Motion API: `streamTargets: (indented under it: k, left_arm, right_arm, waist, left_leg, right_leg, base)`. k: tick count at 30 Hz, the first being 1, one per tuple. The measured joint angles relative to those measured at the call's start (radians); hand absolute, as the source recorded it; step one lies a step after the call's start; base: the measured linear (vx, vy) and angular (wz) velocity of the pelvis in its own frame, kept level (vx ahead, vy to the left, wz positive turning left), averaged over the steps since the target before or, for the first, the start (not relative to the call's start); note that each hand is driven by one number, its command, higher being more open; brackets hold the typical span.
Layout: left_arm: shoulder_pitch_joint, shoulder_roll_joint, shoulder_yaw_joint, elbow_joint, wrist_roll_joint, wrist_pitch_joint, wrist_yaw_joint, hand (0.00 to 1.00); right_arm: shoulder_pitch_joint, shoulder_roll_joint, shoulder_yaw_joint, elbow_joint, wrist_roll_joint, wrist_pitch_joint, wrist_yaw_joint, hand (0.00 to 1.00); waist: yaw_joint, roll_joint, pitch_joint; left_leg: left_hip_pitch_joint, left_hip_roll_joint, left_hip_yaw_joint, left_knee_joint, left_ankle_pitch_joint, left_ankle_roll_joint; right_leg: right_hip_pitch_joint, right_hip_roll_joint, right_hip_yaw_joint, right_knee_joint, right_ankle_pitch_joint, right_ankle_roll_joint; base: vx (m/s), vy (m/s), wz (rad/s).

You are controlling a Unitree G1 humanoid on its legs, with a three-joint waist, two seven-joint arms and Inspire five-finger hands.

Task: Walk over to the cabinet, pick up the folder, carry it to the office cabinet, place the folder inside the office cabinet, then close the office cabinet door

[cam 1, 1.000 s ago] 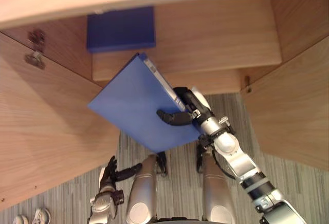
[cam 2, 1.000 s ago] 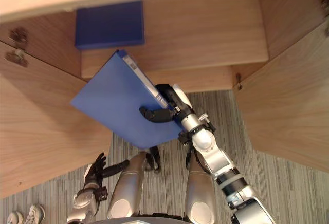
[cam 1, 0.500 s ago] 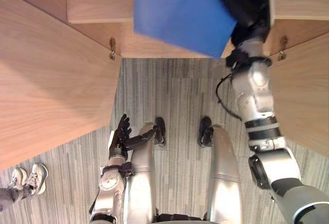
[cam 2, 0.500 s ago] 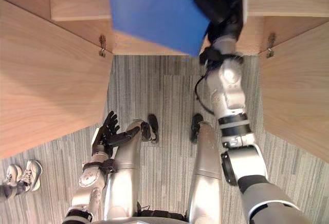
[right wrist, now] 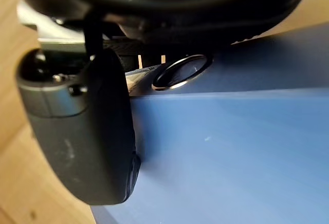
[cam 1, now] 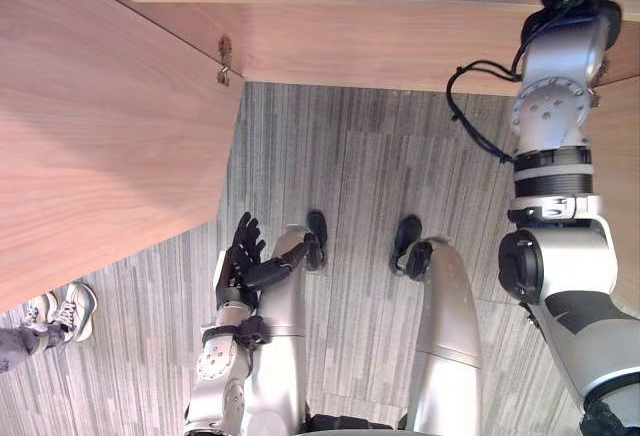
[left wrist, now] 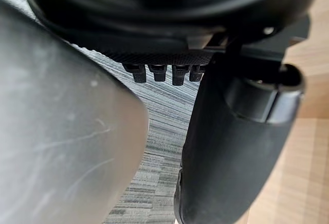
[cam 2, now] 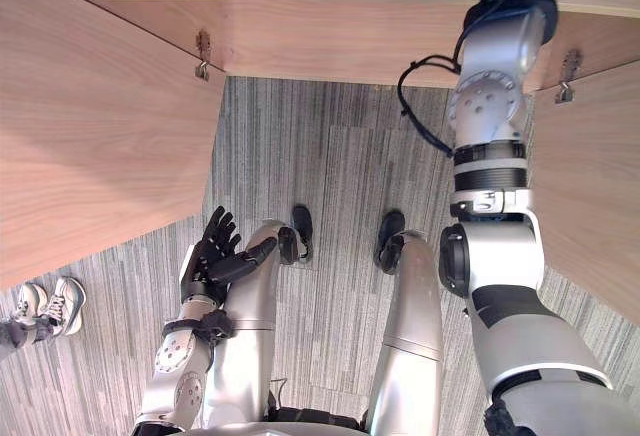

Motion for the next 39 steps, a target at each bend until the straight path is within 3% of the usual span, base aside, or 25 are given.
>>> streamTargets:
  k: [16,22,26,32,35,36,39]
  left_arm:
    - [-0.008,-0.024,-0.013,0.010,-0.020,-0.002,0.042,1.00]
    - [-0.089,-0.020,0.031,0.116,-0.018,0.020,0.066,1.00]
    - [-0.091,-0.021,0.051,0.134,-0.019,0.015,0.063,1.00]
    - [-0.090,0.005,0.052,0.187,-0.025,-0.002,0.035,1.00]
    - [-0.091,0.021,0.053,0.226,-0.023,-0.010,0.030,1.00]
    - [-0.091,0.028,0.053,0.245,-0.023,-0.013,0.027,1.00]
    - [-0.091,0.040,0.053,0.287,-0.020,-0.017,0.017,1.00]
  right_arm:
    - [-0.028,-0.003,-0.074,0.000,0.039,-0.035,-0.083,1.00]
    - [0.013,0.037,0.028,-0.011,-0.072,-0.012,-0.067,1.00]
    - [0.041,0.020,0.080,0.004,-0.152,0.026,-0.012,1.00]
    - [0.118,-0.137,0.264,0.047,-0.387,0.089,0.114,1.00]
    - [0.152,-0.199,0.329,0.047,-0.481,0.088,0.178,1.00]
    - [0.162,-0.222,0.347,0.047,-0.531,0.087,0.200,0.00]
    - [0.184,-0.277,0.398,0.047,-0.687,0.080,0.225,0.00]
  waist:
    - [-0.002,0.013,-0.010]
    - [-0.026,0.013,-0.017]
    - [-0.039,0.013,-0.017]
    - [-0.055,0.012,-0.018]
    - [-0.059,0.011,-0.018]
    - [-0.059,0.011,-0.018]
    - [-0.061,0.008,-0.020]
  left_leg:
    - [0.013,0.003,-0.018,-0.030,0.025,-0.010]
    - [0.044,0.023,0.005,-0.050,0.025,-0.009]
    - [0.050,0.032,0.013,-0.057,0.025,-0.009]
    - [0.084,0.042,0.027,-0.078,0.025,-0.009]
    - [0.100,0.046,0.035,-0.092,0.025,-0.009]
    - [0.106,0.046,0.035,-0.099,0.025,-0.009]
    - [0.121,0.047,0.036,-0.112,0.025,-0.008]
  right_leg:
    - [0.021,0.002,-0.027,-0.022,0.001,-0.009]
    - [0.047,0.014,-0.024,-0.042,0.003,-0.011]
    - [0.050,0.019,-0.025,-0.051,0.005,-0.013]
    - [0.083,0.023,-0.028,-0.073,0.005,-0.014]
    - [0.098,0.024,-0.029,-0.084,0.005,-0.014]
    - [0.104,0.024,-0.031,-0.090,0.005,-0.014]
    - [0.119,0.024,-0.037,-0.103,0.005,-0.014]
  base:
    - [-0.04,-0.022,0.03]
    - [-0.02,-0.007,-0.05]
    - [-0.01,-0.001,-0.02]
    - [0.00,0.000,0.00]
    - [0.00,0.000,0.00]
    - [0.00,0.000,0.00]
    - [0.00,0.000,0.00]
